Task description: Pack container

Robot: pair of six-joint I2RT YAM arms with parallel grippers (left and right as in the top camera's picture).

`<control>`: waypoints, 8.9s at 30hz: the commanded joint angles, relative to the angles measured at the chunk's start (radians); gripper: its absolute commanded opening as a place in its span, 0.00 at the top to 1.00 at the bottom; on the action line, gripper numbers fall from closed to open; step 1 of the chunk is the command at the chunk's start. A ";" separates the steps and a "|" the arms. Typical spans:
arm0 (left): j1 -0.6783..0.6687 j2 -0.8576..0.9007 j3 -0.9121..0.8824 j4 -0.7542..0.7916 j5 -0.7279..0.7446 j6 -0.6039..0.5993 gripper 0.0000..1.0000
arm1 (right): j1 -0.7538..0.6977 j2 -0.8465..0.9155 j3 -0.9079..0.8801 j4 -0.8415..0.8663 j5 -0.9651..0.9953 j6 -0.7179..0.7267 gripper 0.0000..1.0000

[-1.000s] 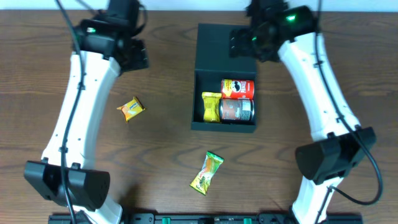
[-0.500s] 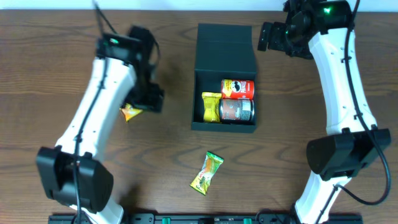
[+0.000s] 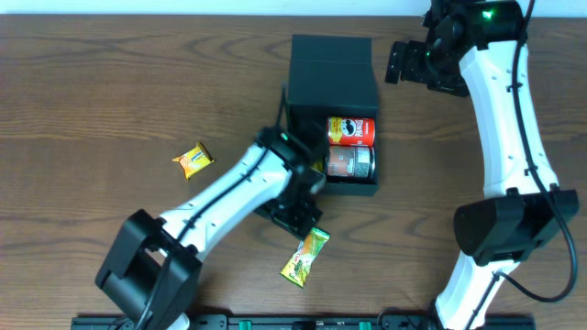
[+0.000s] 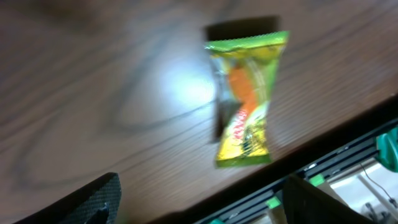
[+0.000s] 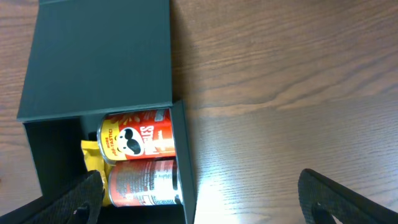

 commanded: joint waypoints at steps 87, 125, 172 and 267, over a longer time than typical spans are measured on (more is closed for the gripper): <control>-0.126 -0.184 -0.222 0.305 -0.193 -0.417 0.94 | -0.010 -0.003 0.012 0.007 0.017 -0.012 0.01; -0.195 0.089 -0.282 0.468 -0.096 -0.397 0.46 | -0.010 -0.003 0.012 0.028 0.018 -0.013 0.01; 0.003 -0.367 -0.217 0.271 -0.188 -0.408 0.64 | -0.010 -0.003 0.012 0.060 0.018 -0.013 0.01; 0.306 -0.605 -0.044 -0.046 -0.607 -0.447 0.05 | 0.798 -0.268 -1.148 0.769 -0.057 0.837 0.75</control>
